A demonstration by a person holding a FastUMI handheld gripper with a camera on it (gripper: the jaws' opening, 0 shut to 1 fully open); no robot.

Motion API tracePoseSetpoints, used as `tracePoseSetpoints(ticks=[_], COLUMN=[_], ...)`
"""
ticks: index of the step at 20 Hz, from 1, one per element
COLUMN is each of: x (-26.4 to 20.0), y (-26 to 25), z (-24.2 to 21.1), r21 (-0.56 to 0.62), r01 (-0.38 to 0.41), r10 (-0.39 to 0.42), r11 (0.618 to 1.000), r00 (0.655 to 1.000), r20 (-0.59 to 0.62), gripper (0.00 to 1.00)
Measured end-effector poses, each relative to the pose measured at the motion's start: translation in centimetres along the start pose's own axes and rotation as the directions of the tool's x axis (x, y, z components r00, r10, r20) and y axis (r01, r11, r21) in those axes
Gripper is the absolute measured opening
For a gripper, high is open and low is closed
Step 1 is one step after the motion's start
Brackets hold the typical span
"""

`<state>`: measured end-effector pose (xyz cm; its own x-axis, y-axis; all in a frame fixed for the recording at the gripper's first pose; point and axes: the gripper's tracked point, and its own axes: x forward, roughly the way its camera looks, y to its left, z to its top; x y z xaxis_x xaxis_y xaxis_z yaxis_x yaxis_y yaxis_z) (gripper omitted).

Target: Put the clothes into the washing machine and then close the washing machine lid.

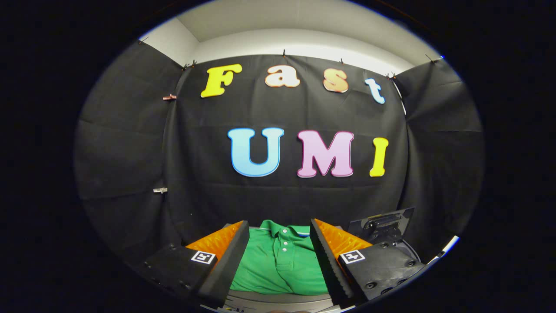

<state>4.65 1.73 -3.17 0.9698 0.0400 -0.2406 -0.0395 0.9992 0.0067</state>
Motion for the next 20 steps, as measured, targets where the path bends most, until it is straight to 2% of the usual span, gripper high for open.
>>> tracePoseSetpoints(ticks=[3,9,14,20], x=[2.0,5.1,7.2,10.7], y=[-0.2,-1.4,-1.5,-2.4], z=[-1.7,-4.1,-8.9,-12.7], r21=[-0.021,-0.017,0.013,-0.043], r01=[-0.022,0.017,0.007,0.012], r10=[0.02,-0.02,-0.001,-0.032], r11=[1.0,1.0,1.0,0.999], r00=[0.994,0.975,0.91,0.865], r20=[-0.103,-0.221,-0.415,-0.501], gripper=[0.89,0.89,0.89,0.88])
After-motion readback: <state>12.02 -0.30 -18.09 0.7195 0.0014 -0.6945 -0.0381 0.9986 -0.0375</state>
